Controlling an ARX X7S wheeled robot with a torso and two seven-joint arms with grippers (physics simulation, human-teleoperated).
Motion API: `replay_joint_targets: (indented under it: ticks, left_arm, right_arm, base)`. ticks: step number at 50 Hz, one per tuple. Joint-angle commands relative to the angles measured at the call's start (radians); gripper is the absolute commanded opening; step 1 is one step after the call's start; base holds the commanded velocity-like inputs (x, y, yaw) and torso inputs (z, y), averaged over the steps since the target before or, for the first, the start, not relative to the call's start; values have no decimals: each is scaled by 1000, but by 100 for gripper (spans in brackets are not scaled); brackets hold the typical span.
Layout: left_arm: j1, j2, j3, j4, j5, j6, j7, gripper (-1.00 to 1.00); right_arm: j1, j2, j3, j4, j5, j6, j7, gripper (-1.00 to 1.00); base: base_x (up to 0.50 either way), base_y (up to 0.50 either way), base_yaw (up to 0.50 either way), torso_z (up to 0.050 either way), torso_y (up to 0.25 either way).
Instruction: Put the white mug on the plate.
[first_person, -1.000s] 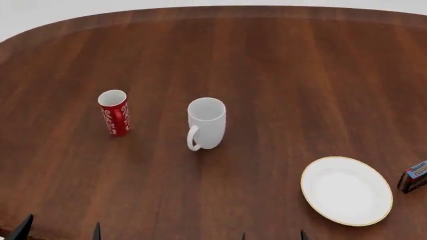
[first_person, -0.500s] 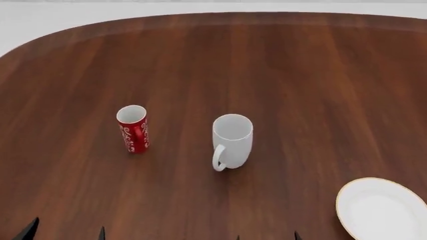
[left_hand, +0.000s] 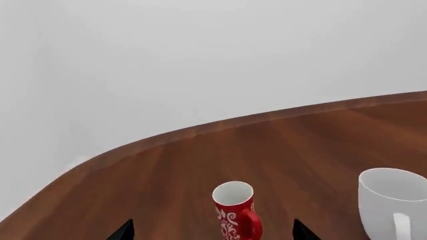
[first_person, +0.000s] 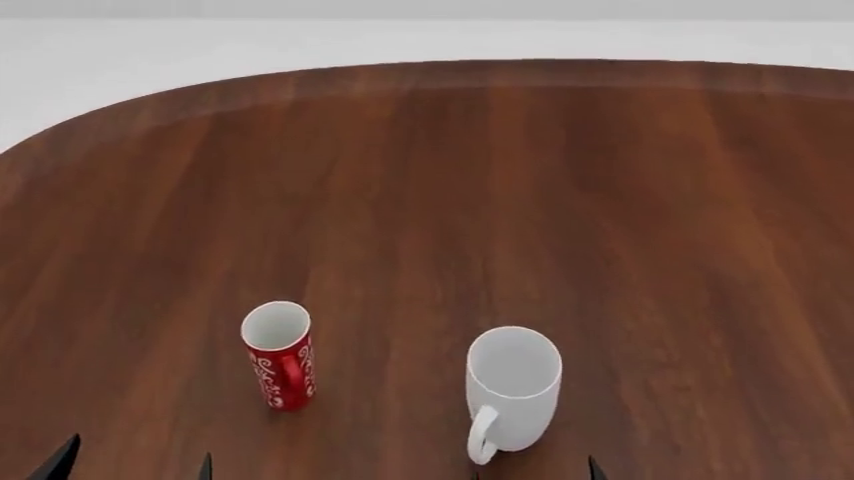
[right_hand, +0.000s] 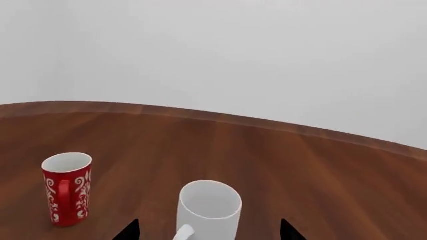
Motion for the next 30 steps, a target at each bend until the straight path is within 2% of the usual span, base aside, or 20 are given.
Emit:
replay_joint_targets:
  ticks: [1, 22, 30]
  left_arm:
    - [-3, -9, 9, 6, 1, -9, -13, 100]
    - [-17, -16, 31, 17, 42, -50, -60, 100]
    - [-36, -15, 34, 5, 47, -62, -74, 100]
  right_arm:
    - [-2, 6, 6, -7, 15, -14, 12, 100]
    - [-19, 4, 40, 2, 72, -58, 43, 100]
    - [-33, 5, 44, 5, 104, -76, 38, 100]
  base:
    - [500, 207, 0, 0, 0]
    - [497, 197, 0, 0, 1]
    - [19, 14, 0, 0, 0]
